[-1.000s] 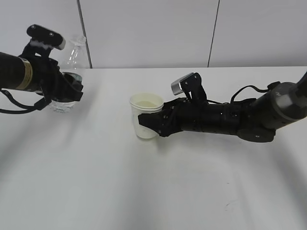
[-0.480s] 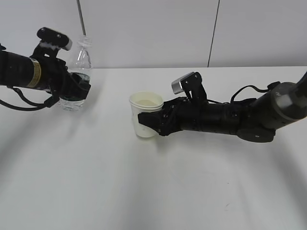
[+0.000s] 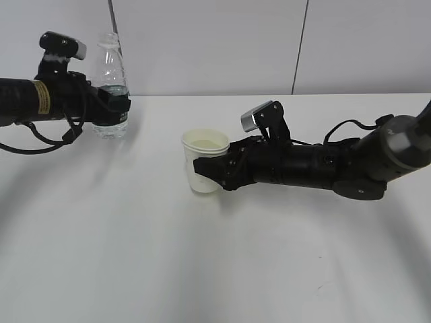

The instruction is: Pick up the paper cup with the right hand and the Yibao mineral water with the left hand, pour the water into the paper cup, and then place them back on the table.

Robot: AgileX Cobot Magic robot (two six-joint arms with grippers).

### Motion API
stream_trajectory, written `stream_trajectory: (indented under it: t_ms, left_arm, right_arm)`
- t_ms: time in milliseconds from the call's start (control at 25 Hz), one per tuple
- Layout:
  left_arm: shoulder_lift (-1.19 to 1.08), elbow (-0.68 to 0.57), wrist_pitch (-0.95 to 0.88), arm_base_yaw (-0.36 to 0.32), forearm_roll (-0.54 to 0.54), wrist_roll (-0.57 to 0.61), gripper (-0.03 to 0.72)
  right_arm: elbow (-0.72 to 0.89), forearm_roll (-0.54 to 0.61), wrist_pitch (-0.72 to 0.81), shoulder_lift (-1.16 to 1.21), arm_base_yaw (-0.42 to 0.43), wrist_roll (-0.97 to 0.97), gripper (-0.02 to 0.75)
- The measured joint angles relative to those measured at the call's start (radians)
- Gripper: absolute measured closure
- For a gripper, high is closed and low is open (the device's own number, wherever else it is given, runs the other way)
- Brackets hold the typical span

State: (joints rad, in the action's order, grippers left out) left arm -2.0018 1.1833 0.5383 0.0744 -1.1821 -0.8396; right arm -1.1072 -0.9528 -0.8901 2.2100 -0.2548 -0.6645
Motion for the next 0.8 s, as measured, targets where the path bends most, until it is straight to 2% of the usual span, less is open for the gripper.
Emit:
stream_trajectory:
  t_ms: [240, 520, 800]
  left_arm:
    - [-0.044, 0.001, 0.091, -0.017, 0.123, 0.119, 0.377]
    - [-0.110, 0.001, 0.153, -0.020, 0.193, 0.204, 0.377]
    - [-0.164, 0.001, 0.196, -0.020, 0.264, 0.253, 0.377]
  right_arm:
    - [0.000, 0.026, 0.000, 0.000, 0.000, 0.002, 0.226]
    - [0.000, 0.049, 0.000, 0.000, 0.000, 0.016, 0.226]
    - [0.000, 0.126, 0.000, 0.000, 0.000, 0.049, 0.226]
